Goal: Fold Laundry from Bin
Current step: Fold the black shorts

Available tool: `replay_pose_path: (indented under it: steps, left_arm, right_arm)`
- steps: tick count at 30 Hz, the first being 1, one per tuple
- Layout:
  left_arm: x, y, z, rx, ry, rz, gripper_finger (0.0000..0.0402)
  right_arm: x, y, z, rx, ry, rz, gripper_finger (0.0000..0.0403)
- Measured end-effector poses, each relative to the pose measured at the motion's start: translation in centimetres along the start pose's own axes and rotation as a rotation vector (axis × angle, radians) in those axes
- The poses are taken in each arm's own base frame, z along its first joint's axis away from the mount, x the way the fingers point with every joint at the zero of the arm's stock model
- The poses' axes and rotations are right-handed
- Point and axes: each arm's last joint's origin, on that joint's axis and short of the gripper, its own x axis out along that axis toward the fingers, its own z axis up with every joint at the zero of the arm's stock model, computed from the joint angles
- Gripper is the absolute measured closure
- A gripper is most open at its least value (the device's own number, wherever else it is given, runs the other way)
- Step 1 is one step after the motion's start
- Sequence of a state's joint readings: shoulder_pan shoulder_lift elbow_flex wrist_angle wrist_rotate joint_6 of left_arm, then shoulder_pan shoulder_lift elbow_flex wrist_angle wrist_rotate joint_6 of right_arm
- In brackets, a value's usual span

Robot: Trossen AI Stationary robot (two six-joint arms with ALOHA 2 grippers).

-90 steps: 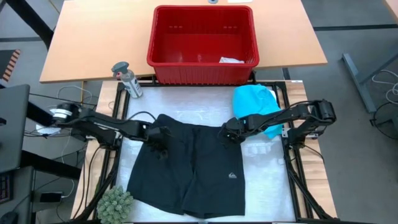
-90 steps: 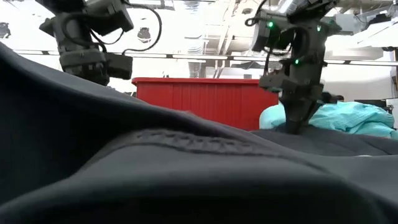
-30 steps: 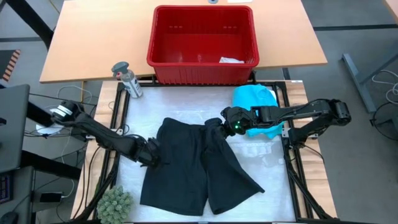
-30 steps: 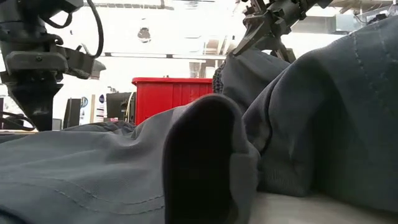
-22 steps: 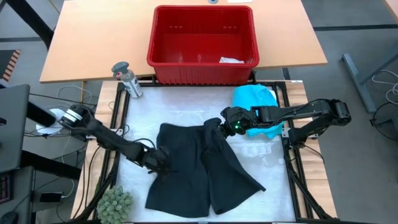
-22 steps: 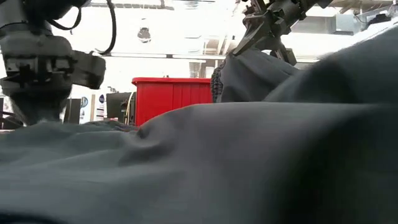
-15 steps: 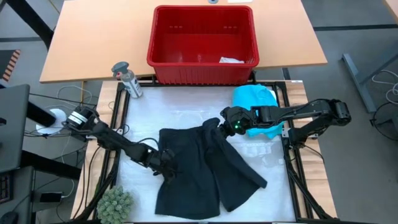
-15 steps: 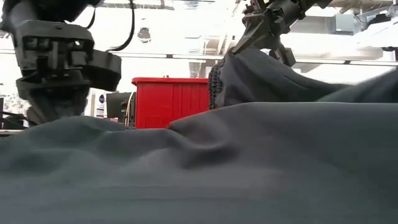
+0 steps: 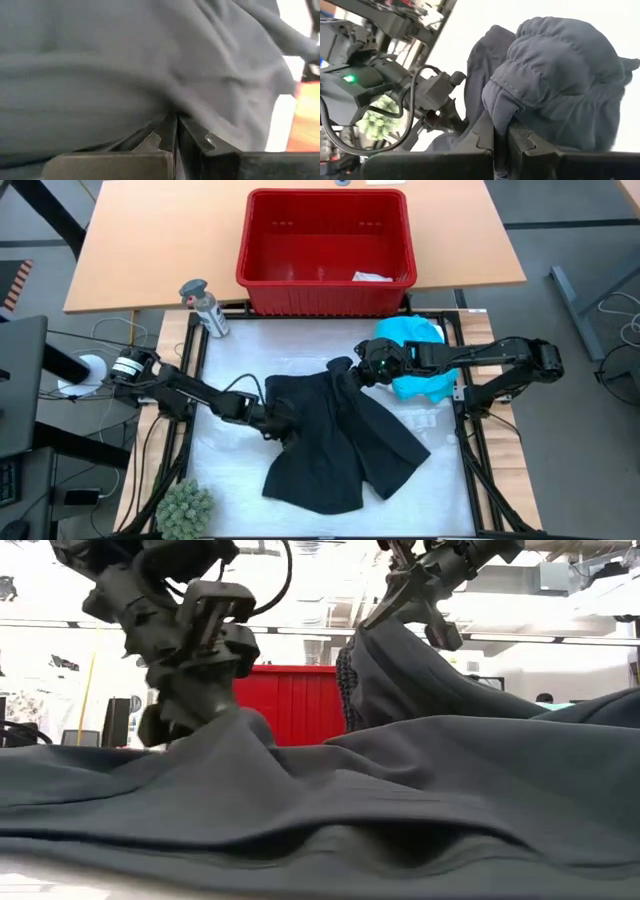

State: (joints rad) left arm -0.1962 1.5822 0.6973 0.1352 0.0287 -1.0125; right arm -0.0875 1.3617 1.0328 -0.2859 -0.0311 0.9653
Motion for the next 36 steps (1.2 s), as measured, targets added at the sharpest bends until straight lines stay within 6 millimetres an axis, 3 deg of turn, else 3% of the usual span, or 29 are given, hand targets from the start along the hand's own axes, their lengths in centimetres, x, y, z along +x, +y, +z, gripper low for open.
replay_pose_path:
  steps: [3,7,12,17,24,30,36]
  left_arm:
    - [-1.2,-0.6,0.7,-0.02,0.04,-0.071,0.0401]
    - [-4.6,-2.0,1.4,-0.019,0.046,-0.1,0.0401]
    - [-9.0,-2.9,0.3,-0.02,0.085,-0.078,0.0401]
    - [-11.8,-2.5,-0.5,-0.04,-0.063,0.038,0.0401]
    - [-10.2,-1.9,-1.3,0.009,-0.042,0.125,0.0401]
    - [-6.8,-1.2,-2.2,0.1,0.077,0.206,0.0401]
    - [-3.5,-0.9,-2.7,0.139,0.115,0.214,0.0401]
  right_arm:
    - [0.0,0.4,0.2,0.008,-0.025,0.039,0.0366]
    - [0.0,0.8,0.5,0.036,-0.058,0.08,0.0366]
    - [-0.1,1.5,0.6,0.065,-0.12,0.113,0.0366]
    - [-0.1,1.9,0.1,0.087,-0.145,0.107,0.0366]
    - [0.8,2.3,-0.6,0.09,-0.146,0.114,0.0366]
    - [4.0,2.8,-0.5,0.073,-0.132,0.129,0.0366]
    - [6.1,5.3,0.7,0.009,-0.084,0.129,0.0366]
